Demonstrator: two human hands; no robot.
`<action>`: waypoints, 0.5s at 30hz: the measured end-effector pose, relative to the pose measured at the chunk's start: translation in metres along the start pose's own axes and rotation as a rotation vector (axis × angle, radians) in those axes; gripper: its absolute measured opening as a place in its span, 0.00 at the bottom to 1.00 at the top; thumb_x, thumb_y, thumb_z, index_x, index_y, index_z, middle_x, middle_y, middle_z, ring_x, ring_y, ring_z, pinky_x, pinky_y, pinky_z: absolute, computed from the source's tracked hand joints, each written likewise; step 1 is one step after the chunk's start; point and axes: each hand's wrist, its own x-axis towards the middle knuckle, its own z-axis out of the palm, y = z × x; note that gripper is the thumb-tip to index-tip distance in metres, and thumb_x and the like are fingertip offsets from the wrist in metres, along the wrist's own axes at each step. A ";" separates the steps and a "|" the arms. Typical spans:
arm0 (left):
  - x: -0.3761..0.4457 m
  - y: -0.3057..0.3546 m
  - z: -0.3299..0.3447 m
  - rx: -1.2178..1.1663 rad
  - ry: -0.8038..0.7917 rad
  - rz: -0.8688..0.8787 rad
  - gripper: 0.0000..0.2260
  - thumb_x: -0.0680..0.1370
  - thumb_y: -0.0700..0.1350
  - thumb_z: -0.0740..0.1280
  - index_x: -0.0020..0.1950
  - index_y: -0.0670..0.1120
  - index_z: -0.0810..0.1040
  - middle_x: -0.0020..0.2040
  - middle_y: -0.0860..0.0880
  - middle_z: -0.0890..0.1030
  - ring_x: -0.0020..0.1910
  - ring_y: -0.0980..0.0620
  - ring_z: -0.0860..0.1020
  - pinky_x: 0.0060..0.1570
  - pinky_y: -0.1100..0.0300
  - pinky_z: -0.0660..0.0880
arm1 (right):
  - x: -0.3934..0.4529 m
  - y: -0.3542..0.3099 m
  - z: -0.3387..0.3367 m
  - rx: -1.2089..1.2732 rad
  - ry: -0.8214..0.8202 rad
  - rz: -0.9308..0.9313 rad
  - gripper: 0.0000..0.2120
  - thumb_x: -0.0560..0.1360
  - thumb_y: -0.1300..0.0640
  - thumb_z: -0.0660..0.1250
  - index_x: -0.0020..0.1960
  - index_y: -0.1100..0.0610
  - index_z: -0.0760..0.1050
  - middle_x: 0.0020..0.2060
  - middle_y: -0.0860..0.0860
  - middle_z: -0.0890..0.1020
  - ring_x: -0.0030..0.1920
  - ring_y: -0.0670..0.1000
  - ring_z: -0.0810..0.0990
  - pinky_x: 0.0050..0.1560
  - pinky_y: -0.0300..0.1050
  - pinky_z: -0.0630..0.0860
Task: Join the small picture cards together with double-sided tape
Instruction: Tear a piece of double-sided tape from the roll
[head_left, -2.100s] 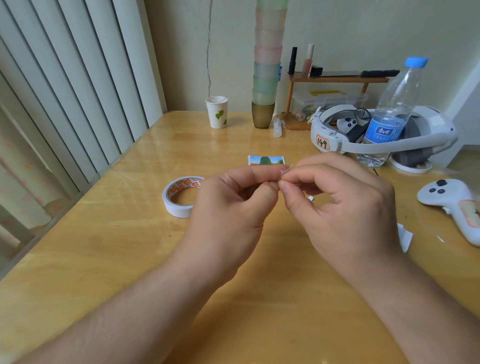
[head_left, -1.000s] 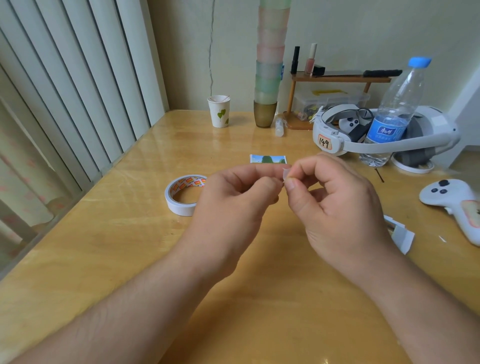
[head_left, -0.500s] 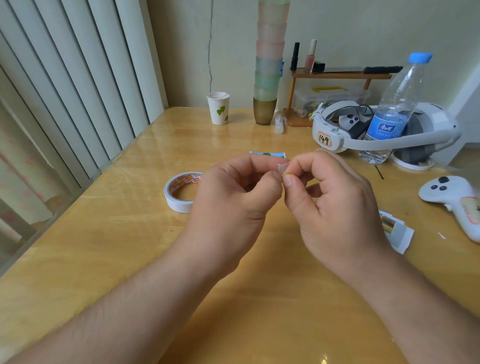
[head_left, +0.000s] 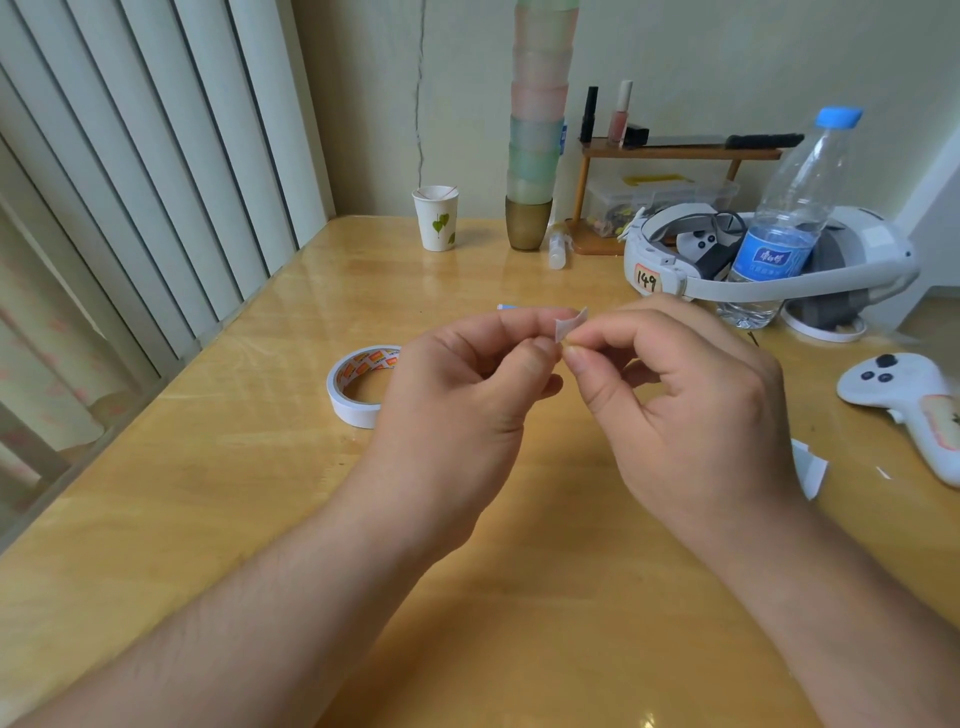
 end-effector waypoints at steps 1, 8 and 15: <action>0.000 0.000 0.000 0.027 0.006 0.015 0.10 0.83 0.36 0.66 0.56 0.44 0.87 0.52 0.48 0.89 0.52 0.45 0.85 0.59 0.54 0.81 | 0.000 0.000 0.000 -0.002 0.003 0.004 0.03 0.80 0.62 0.71 0.49 0.61 0.84 0.47 0.51 0.85 0.45 0.48 0.83 0.44 0.46 0.80; -0.004 0.003 0.003 0.114 0.030 0.081 0.10 0.83 0.37 0.67 0.57 0.46 0.87 0.51 0.52 0.89 0.56 0.52 0.86 0.64 0.51 0.80 | 0.000 -0.003 0.000 -0.002 0.026 0.073 0.02 0.78 0.60 0.73 0.48 0.58 0.85 0.44 0.49 0.85 0.42 0.45 0.81 0.43 0.42 0.79; -0.005 -0.001 0.001 0.335 0.091 0.264 0.09 0.82 0.41 0.70 0.57 0.52 0.87 0.51 0.55 0.88 0.54 0.53 0.85 0.58 0.53 0.82 | 0.001 -0.013 -0.002 0.126 -0.011 0.293 0.02 0.78 0.55 0.73 0.49 0.49 0.84 0.42 0.42 0.84 0.41 0.44 0.82 0.40 0.30 0.74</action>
